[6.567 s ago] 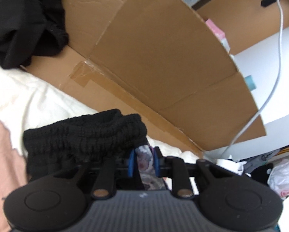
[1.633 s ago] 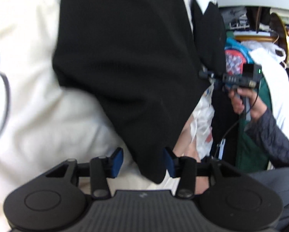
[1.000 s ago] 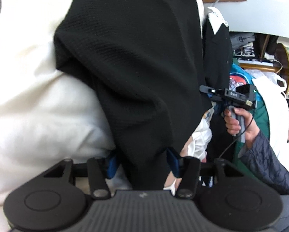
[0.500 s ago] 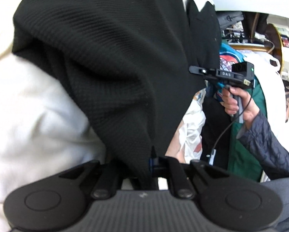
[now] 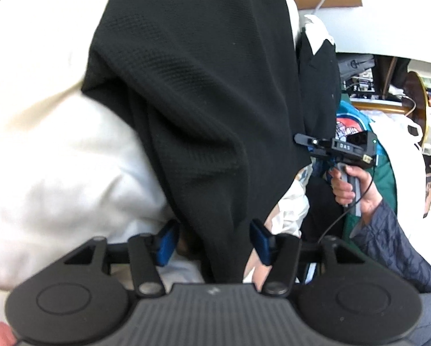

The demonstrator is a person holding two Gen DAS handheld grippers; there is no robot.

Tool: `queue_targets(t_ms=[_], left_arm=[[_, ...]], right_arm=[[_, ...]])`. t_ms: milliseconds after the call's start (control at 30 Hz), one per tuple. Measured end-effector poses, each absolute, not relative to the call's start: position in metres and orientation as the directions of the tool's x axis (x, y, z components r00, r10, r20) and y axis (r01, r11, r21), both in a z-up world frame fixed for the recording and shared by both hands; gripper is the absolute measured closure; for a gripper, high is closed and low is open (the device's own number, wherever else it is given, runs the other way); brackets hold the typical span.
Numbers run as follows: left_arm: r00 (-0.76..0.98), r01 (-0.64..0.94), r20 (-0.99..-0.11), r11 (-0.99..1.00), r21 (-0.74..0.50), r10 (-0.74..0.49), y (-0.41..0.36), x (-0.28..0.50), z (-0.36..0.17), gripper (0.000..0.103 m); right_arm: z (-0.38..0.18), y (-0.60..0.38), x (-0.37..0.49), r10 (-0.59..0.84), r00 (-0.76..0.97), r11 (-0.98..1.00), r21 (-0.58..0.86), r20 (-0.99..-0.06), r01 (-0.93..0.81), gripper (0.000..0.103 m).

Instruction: Fold clothes

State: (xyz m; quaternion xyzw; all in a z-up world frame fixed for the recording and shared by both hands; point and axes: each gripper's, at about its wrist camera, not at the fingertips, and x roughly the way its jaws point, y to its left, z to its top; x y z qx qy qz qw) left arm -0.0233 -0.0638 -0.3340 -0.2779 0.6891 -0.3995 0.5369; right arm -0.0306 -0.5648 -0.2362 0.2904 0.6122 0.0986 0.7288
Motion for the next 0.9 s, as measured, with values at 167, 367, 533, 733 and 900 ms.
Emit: queue_targets(t_ms=[167, 367, 533, 733, 900], left_arm=[[-0.297, 0.044, -0.489, 0.5, -0.865, -0.82, -0.065, -0.023, -0.338, 0.049], [-0.329, 0.101, -0.5, 0.496, -0.862, -0.801, -0.074, -0.024, -0.33, 0.094], [-0.355, 0.211, -0.524, 0.48, -0.852, -0.774, -0.07, -0.005, -0.294, 0.096], [-0.335, 0.286, -0.558, 0.482, -0.828, -0.759, -0.053, 0.015, -0.24, 0.096], [-0.268, 0.323, -0.557, 0.472, -0.82, -0.786, -0.034, 0.021, -0.192, 0.096]], right_arm=[[-0.246, -0.56, -0.03, 0.517, 0.227, 0.799, 0.561, -0.825, 0.217, 0.063], [-0.246, -0.557, -0.027, 0.534, 0.233, 0.794, 0.577, -0.813, 0.193, 0.09], [-0.229, -0.549, -0.031, 0.524, 0.252, 0.79, 0.575, -0.814, 0.214, 0.096], [-0.188, -0.539, -0.037, 0.553, 0.296, 0.754, 0.619, -0.779, 0.218, 0.097], [-0.136, -0.517, -0.037, 0.571, 0.308, 0.758, 0.633, -0.761, 0.159, 0.097]])
